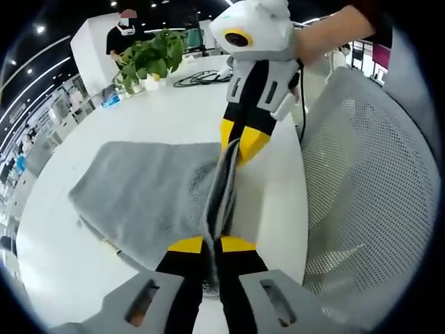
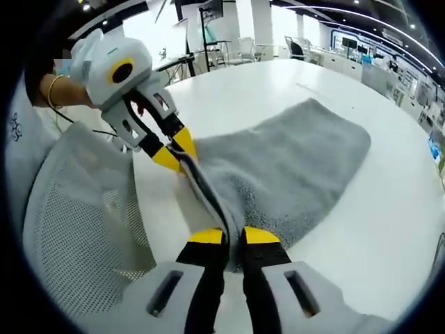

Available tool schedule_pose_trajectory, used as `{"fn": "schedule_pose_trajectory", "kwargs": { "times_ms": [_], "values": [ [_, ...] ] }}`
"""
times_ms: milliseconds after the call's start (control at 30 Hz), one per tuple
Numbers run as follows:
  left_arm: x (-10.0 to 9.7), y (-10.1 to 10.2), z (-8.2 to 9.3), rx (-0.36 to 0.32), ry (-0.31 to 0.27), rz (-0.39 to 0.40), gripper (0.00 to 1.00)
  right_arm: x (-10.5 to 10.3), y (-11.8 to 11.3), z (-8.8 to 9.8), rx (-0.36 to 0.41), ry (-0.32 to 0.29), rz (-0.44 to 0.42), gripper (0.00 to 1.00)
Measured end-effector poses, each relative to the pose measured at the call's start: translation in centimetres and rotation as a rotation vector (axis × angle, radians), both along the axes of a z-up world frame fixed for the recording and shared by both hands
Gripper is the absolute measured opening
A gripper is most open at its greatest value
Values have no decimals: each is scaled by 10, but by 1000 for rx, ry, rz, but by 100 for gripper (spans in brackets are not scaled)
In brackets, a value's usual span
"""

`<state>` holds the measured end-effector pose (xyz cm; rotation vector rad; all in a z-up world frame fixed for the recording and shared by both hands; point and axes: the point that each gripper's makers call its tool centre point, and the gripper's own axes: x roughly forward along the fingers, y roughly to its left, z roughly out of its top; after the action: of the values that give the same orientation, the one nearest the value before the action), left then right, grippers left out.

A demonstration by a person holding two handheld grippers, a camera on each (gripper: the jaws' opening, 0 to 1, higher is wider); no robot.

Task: Fold the towel on the table until its edges align and the towel forms a compact rectangular stack.

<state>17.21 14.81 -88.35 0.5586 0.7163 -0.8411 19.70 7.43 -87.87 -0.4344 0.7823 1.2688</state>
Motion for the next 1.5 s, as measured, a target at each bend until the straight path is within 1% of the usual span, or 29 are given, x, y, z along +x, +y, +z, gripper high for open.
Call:
{"fn": "schedule_pose_trajectory", "kwargs": {
  "times_ms": [133, 300, 400, 467, 533, 567, 667, 800, 900, 1033, 1133, 1200, 1267, 1333, 1500],
  "values": [
    [-2, 0, -2, 12, -6, 13, 9, 2, 2, 6, 10, 15, -24, 5],
    [-8, -2, -8, 70, -21, -24, 15, 5, 4, 9, 17, 31, -47, 5],
    [-7, 0, -9, 83, -35, -11, 17, 6, 5, 12, 24, 44, -64, 5],
    [-5, 4, -12, 111, -45, 5, 19, 6, 6, 14, 33, 49, -71, 5],
    [0, 11, -14, 166, -69, 30, 22, 7, 7, 17, 41, 53, -77, 5],
    [2, 13, -13, 182, -83, 38, 22, 7, 7, 17, 44, 53, -77, 5],
    [3, 9, -6, 143, -97, 47, 12, 8, 7, 21, 47, 46, -79, 5],
    [4, 10, 2, 113, -97, 44, 11, 10, 5, 24, 52, 49, -82, 5],
    [5, 11, 9, 109, -104, 40, 11, 10, 4, 25, 52, 48, -75, 5],
    [6, 12, 17, 94, -106, 43, 10, 9, 4, 30, 53, 45, -66, 5],
    [5, 12, 23, 77, -102, 40, 10, 7, 4, 35, 50, 38, -30, 5],
    [3, 10, 28, 50, -92, 41, 10, 6, 2, 39, 47, 42, -20, 5],
    [2, 6, 34, -5, -71, 59, 10, 6, 1, 42, 42, 38, -8, 5],
    [2, 6, 40, -28, -69, 65, 10, 6, -2, 46, 40, 34, 8, 5],
    [3, 5, 54, -47, -81, 65, 10, 3, -5, 58, 48, 37, 25, 5]
  ]
}}
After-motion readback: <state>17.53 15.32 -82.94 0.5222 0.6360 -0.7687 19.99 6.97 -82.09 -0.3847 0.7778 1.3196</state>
